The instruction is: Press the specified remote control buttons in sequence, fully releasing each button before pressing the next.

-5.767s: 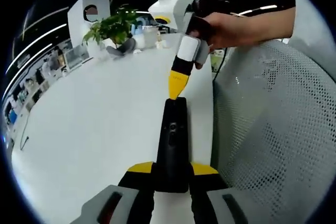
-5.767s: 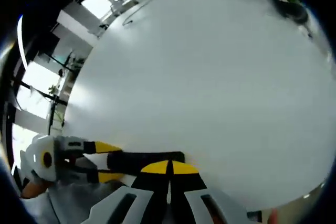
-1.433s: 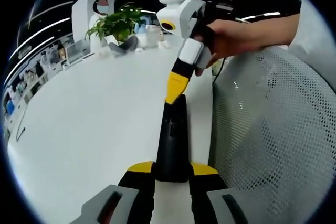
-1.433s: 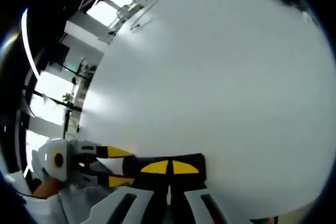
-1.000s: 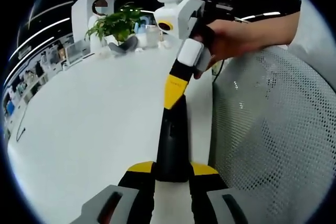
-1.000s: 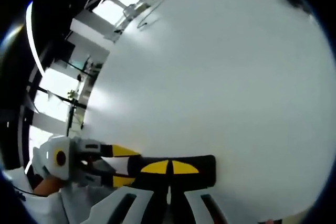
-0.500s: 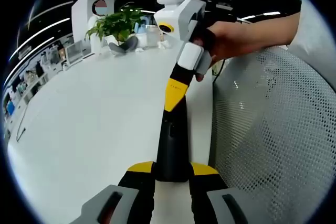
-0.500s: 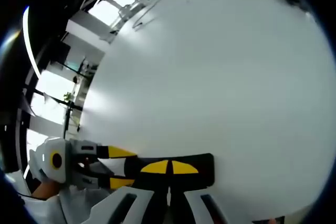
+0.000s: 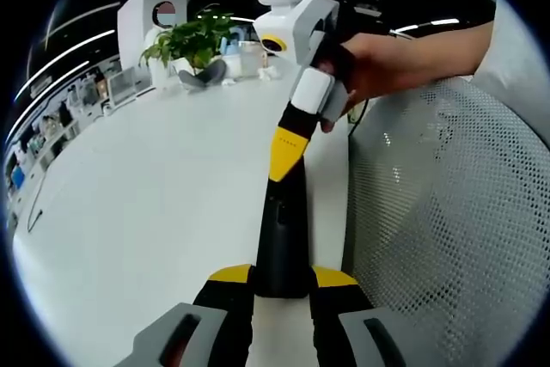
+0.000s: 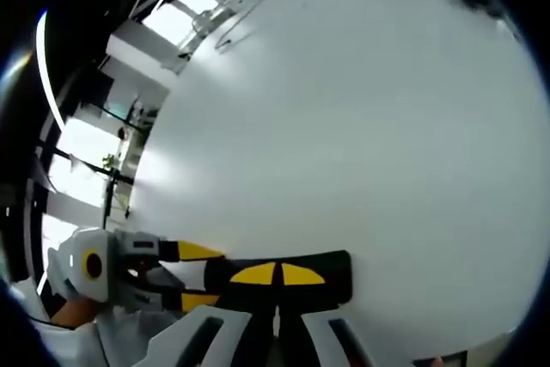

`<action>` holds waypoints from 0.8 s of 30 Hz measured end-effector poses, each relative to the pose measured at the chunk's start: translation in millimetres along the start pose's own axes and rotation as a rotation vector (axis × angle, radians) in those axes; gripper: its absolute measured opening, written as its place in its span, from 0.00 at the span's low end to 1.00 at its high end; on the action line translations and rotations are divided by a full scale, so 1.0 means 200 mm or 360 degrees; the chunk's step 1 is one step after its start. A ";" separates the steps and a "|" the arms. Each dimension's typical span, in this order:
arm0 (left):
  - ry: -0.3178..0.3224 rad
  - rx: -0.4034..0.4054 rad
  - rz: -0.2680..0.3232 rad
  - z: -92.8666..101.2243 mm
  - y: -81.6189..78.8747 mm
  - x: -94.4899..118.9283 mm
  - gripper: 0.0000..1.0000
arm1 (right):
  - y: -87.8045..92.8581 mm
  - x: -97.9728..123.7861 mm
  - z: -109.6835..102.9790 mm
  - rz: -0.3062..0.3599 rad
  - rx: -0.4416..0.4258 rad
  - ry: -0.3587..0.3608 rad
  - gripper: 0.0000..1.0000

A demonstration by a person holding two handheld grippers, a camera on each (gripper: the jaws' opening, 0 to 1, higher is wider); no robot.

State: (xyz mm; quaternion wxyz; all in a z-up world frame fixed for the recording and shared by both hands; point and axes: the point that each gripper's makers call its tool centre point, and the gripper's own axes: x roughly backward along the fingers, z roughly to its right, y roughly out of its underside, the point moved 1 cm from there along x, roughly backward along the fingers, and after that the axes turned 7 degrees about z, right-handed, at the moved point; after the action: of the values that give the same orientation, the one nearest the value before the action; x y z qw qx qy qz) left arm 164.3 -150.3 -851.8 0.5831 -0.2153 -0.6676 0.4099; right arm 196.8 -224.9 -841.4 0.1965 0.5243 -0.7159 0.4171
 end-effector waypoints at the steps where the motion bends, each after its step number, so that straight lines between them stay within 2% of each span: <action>1: 0.0000 0.0000 0.0000 0.00 0.00 0.00 0.24 | 0.00 0.00 0.00 -0.0007 0.0006 0.0002 0.00; 12: 0.0001 -0.0004 -0.0002 0.00 0.00 0.00 0.24 | 0.00 0.00 0.01 -0.0004 -0.0011 0.0020 0.00; 24: 0.0003 -0.0005 -0.0002 0.00 0.00 0.00 0.24 | 0.00 -0.01 0.01 0.0003 0.0000 0.0116 0.00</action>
State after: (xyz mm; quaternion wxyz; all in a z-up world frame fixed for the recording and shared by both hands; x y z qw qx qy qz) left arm 164.3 -150.4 -851.7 0.5838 -0.2161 -0.6677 0.4082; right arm 198.4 -224.5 -844.2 0.2220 0.5081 -0.7087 0.4362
